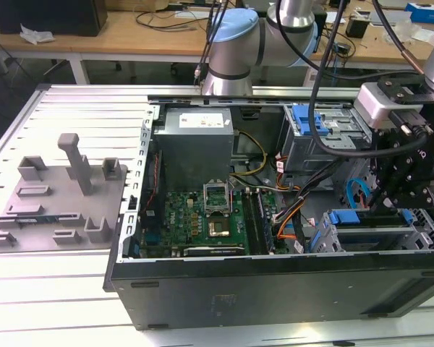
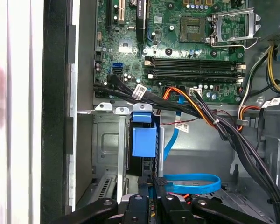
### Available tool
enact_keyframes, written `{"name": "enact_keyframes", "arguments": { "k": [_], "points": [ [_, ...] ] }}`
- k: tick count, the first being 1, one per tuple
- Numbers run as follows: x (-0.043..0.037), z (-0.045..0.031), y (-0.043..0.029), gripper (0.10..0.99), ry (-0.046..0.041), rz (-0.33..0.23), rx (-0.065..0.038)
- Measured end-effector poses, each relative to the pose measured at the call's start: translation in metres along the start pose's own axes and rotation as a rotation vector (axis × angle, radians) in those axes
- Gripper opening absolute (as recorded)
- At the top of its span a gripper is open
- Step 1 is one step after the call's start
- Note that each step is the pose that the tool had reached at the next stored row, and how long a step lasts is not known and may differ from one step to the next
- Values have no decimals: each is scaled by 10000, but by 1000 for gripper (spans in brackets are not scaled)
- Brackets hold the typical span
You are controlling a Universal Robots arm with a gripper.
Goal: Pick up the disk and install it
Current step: 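Insert the second disk wire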
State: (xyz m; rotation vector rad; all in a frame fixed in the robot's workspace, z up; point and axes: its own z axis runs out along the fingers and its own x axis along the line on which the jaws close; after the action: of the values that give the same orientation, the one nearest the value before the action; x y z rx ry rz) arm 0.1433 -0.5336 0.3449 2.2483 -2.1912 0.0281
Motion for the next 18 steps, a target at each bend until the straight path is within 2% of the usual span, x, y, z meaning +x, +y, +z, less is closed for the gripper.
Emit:
{"name": "enact_keyframes", "arguments": {
  "k": [4, 5, 13, 18],
  "points": [
    [-1, 17, 0, 161, 2, 0, -1],
    [-1, 41, 0, 161, 2, 0, -2],
    [-1, 62, 0, 161, 5, 0, -3],
    [5, 66, 0, 176, -43, 0, -1]
  ]
}}
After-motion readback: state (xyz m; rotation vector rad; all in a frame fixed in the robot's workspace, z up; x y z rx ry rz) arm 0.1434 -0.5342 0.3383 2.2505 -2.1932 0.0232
